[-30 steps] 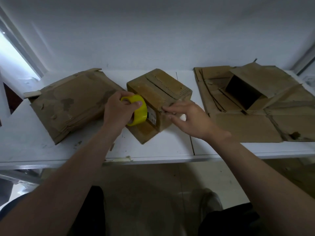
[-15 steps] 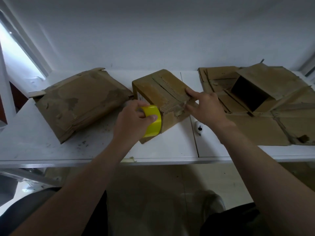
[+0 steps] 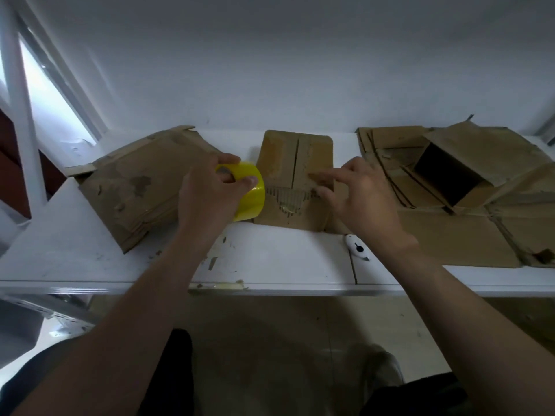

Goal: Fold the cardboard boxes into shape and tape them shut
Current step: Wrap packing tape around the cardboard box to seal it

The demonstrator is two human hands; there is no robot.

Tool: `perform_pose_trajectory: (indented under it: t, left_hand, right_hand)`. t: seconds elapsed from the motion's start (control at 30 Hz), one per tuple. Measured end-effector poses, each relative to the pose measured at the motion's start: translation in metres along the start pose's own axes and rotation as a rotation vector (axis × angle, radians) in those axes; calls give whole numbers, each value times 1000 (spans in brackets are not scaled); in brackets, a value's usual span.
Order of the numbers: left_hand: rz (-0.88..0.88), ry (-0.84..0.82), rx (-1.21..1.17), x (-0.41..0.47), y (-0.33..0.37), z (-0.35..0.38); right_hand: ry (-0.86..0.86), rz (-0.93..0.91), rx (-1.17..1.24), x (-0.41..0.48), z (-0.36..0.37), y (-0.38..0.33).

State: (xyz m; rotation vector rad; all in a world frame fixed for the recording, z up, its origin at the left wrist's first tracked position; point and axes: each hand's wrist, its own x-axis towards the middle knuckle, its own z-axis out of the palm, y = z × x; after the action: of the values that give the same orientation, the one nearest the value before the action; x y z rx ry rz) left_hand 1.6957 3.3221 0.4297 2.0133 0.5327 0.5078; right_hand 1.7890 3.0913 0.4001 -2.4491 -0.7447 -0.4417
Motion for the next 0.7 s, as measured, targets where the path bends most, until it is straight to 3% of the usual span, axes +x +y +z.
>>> perform_pose_trajectory:
  t: [0.07, 0.2, 0.3, 0.43, 0.7]
  left_hand:
    - [-13, -17, -92, -5, 9, -2]
    - [23, -68, -226, -17, 34, 3]
    - [36, -112, -297, -24, 46, 9]
    - [64, -81, -278, -23, 46, 10]
    - [177, 41, -199, -29, 43, 27]
  right_hand:
    - [10, -27, 157, 5, -7, -18]
    - [-125, -48, 452, -1, -8, -59]
    - [-75, -16, 607, -7, -5, -69]
    - [7, -55, 633, -11, -7, -64]
    - [-49, -35, 568, -18, 0, -55]
